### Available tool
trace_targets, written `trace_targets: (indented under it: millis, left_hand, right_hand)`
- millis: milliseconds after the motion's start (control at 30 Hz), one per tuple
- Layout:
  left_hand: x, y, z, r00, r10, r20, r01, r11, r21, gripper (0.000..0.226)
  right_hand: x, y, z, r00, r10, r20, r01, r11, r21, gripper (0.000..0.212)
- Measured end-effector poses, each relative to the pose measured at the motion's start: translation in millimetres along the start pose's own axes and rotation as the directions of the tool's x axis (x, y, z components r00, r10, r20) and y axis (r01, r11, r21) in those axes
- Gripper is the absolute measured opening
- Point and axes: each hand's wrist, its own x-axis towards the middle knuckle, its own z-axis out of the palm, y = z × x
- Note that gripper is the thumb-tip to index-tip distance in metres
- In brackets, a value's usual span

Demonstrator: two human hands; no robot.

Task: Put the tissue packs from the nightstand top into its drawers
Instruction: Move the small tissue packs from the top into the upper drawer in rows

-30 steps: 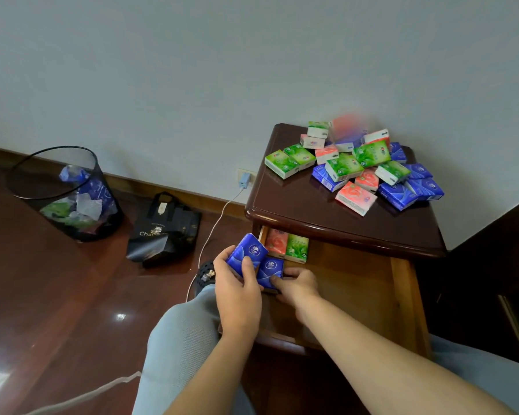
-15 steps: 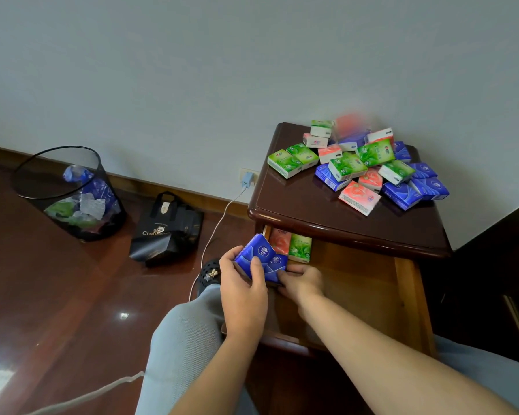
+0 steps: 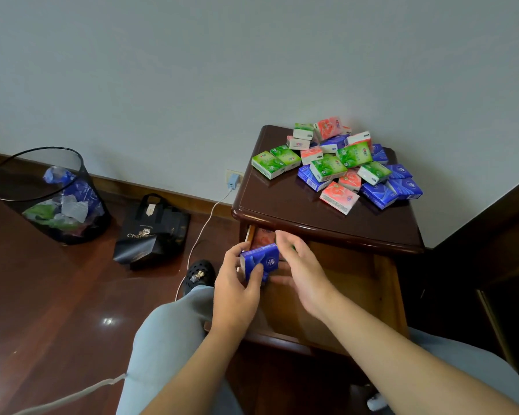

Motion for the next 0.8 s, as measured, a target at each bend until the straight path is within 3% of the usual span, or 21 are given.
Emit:
trace_targets:
  millis: [100,233,333,467,633,800]
  left_hand:
    - [-1,-1,3,1.0,0.005,0.024,-0.005,1.0,0.013,0.061]
    - [-2,-4,4,0.992,0.022,0.124,-0.029,0.998,0.048,0.071]
    - [-3,-6,7,0.988,0.058,0.145,-0.072,0.993,0.09,0.072]
    - [-2,-7,9,0.991,0.115,0.066,-0.126,0.971,0.201,0.066]
    - [-3,-4,10,0.996,0.081,0.046,-0.094,0.85,0.519,0.047]
    - [-2,-3,12,0.989,-0.005,0.15,-0.1,0.722,0.684,0.043]
  right_hand:
    - [-9,-3,-14,0.995,-0.096,0.032,0.1,0.976,-0.195,0.024]
    - [-15,4,-26,0.996,-0.066,0.06,0.084,0.922,-0.377,0.03]
    - [-16,13,-30,0.999,0.035,0.029,-0.026,0.962,-0.272,0.032]
    - [-14,21,-36,0.979,0.201,-0.019,-0.202,0.978,-0.046,0.028]
    - [-12,25,-44,0.97,0.21,-0.122,-0.227,0.964,-0.14,0.044]
    - [0,36,-42,0.943,0.213,-0.257,-0.262,0.95,-0.173,0.043]
